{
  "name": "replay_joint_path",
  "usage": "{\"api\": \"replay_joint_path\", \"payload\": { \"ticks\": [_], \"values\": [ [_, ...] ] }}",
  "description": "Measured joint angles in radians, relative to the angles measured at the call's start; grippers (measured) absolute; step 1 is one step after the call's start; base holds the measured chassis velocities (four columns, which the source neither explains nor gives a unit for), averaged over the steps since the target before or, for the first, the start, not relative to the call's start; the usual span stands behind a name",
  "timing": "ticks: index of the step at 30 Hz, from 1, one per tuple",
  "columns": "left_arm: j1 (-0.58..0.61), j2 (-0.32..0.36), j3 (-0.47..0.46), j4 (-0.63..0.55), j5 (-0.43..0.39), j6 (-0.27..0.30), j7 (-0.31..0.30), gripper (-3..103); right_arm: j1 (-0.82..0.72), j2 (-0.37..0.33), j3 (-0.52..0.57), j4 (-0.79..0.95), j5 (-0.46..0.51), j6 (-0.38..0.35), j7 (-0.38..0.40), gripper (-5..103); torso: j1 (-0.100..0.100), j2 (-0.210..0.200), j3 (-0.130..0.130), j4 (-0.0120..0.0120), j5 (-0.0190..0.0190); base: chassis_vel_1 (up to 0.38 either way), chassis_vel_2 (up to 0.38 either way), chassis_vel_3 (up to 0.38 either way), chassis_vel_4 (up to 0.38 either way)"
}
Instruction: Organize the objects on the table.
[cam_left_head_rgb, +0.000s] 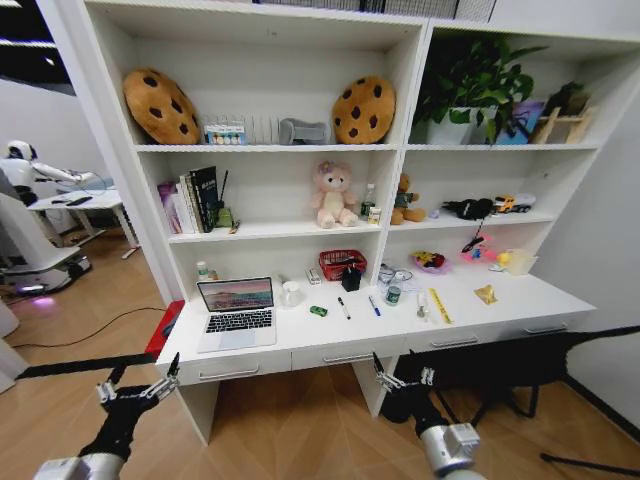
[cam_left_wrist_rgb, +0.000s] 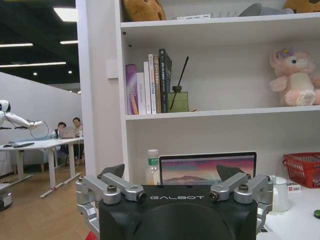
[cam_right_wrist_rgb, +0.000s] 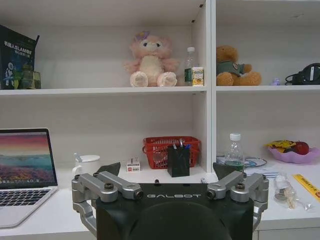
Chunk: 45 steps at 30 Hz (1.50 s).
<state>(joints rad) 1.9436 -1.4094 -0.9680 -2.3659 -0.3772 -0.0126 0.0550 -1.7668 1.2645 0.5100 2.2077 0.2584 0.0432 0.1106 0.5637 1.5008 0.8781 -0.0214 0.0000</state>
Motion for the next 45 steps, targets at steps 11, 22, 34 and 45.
{"api": "replay_joint_path", "payload": {
  "ticks": [11,22,34,45],
  "values": [
    [-0.005,-0.026,0.010,0.017,0.008,-0.015,0.000,100,-0.005,0.025,0.017,0.000,0.003,-0.010,0.000,100,0.000,0.000,0.000,0.0000,0.0000,0.000,0.000,0.000,0.000],
    [-0.006,-0.032,0.008,0.020,0.011,-0.039,-0.007,100,0.014,0.032,0.014,-0.015,0.029,-0.032,-0.022,100,0.000,0.000,0.000,0.0000,0.0000,0.000,0.000,0.000,0.000],
    [-0.007,-0.035,0.007,0.028,0.020,-0.053,0.008,100,0.003,0.029,0.016,0.005,0.034,-0.037,-0.022,100,0.000,0.000,0.000,0.0000,-0.0001,-0.003,0.003,0.001,-0.005],
    [-0.008,-0.033,0.008,0.035,0.044,-0.056,0.009,100,-0.012,0.040,0.011,0.010,0.022,-0.012,-0.038,100,0.000,0.000,0.000,0.0000,-0.0002,-0.111,0.115,0.123,-0.117]
  ]
}}
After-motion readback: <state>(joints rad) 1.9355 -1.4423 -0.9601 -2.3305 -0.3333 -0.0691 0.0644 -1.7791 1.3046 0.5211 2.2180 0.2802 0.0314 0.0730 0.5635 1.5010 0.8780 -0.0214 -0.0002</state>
